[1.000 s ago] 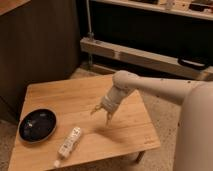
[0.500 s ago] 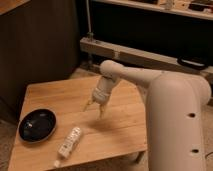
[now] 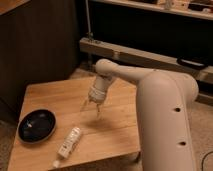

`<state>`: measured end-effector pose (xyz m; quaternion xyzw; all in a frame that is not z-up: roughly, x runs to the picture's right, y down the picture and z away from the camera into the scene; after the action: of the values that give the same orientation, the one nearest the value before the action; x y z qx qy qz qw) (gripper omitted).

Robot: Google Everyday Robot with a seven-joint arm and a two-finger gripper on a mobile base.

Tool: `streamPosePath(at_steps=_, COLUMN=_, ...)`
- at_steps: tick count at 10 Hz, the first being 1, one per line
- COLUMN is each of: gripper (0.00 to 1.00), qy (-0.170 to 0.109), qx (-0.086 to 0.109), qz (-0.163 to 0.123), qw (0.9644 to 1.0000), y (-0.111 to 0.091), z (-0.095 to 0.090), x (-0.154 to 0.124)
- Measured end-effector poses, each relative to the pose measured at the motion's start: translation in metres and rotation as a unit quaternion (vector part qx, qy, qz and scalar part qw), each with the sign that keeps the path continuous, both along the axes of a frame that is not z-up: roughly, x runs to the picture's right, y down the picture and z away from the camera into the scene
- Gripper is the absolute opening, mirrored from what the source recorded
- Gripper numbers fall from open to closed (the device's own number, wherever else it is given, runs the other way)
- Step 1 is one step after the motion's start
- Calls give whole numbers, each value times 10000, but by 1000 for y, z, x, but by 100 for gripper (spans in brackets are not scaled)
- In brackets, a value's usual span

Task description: Place the bottle in the ceramic bowl

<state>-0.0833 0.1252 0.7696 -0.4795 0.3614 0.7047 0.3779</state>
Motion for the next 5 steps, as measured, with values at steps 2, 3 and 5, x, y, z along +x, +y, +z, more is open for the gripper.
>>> streamPosePath(at_steps=2, gripper=65, qy=-13, qx=-4, qz=-11, qw=10000, y=1, z=0, x=-2)
streamPosePath(at_steps=3, gripper=65, qy=0, qx=-3, qz=-4, qw=10000, y=1, z=0, x=0)
streamPosePath(at_steps=5, gripper=65, qy=4, qx=-1, qz=-15, qw=10000, y=1, z=0, x=-1)
